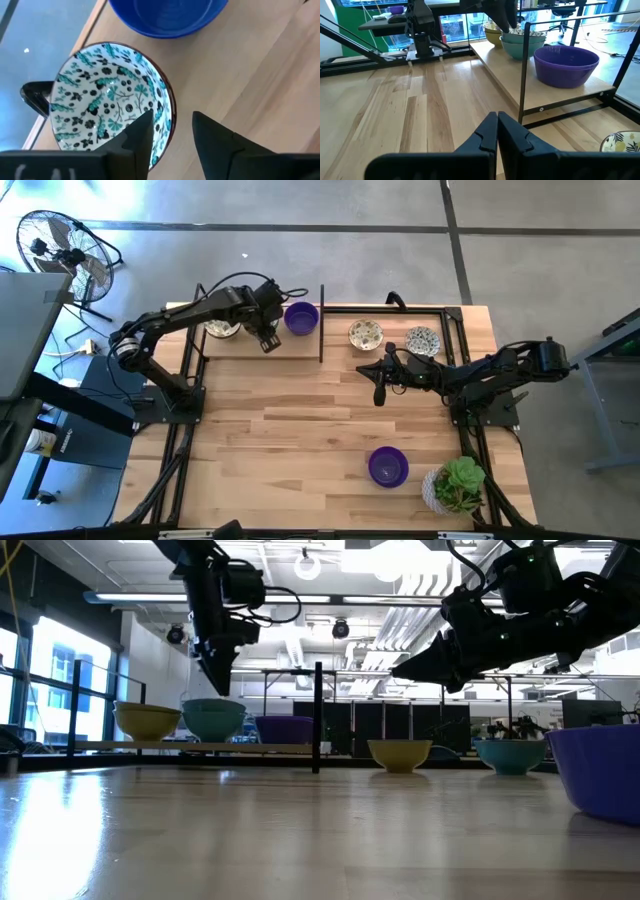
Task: Pick & Place Mini bowls
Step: Stack the bottom light blue bowl on top of the other light blue bowl on the shelf
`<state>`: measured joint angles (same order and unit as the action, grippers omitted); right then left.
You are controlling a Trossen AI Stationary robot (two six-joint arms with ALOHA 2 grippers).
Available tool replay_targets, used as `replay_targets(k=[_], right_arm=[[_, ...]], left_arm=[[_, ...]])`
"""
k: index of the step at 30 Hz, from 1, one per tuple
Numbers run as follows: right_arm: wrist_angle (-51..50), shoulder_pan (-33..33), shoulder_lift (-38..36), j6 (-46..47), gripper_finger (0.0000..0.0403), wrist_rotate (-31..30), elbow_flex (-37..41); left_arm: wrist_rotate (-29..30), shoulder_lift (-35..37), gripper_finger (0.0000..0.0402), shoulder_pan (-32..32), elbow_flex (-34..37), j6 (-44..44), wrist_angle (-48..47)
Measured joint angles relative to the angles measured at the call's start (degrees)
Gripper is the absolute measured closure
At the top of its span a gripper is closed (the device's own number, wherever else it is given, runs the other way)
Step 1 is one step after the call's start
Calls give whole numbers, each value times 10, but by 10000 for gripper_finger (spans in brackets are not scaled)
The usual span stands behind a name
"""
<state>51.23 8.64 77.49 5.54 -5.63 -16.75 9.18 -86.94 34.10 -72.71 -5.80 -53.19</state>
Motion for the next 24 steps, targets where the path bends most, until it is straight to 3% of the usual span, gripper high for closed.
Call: replay_targets(k=[5, 12, 24], right_arm=[[0, 0, 0, 0, 402, 0, 0], [0, 0, 0, 0, 402, 0, 0], [0, 0, 0, 0, 402, 0, 0]], left_arm=[[-1, 0, 306, 0, 0, -13, -8], [-24, 0, 391, 0, 1, -18, 5], [-22, 0, 400, 0, 14, -27, 16]])
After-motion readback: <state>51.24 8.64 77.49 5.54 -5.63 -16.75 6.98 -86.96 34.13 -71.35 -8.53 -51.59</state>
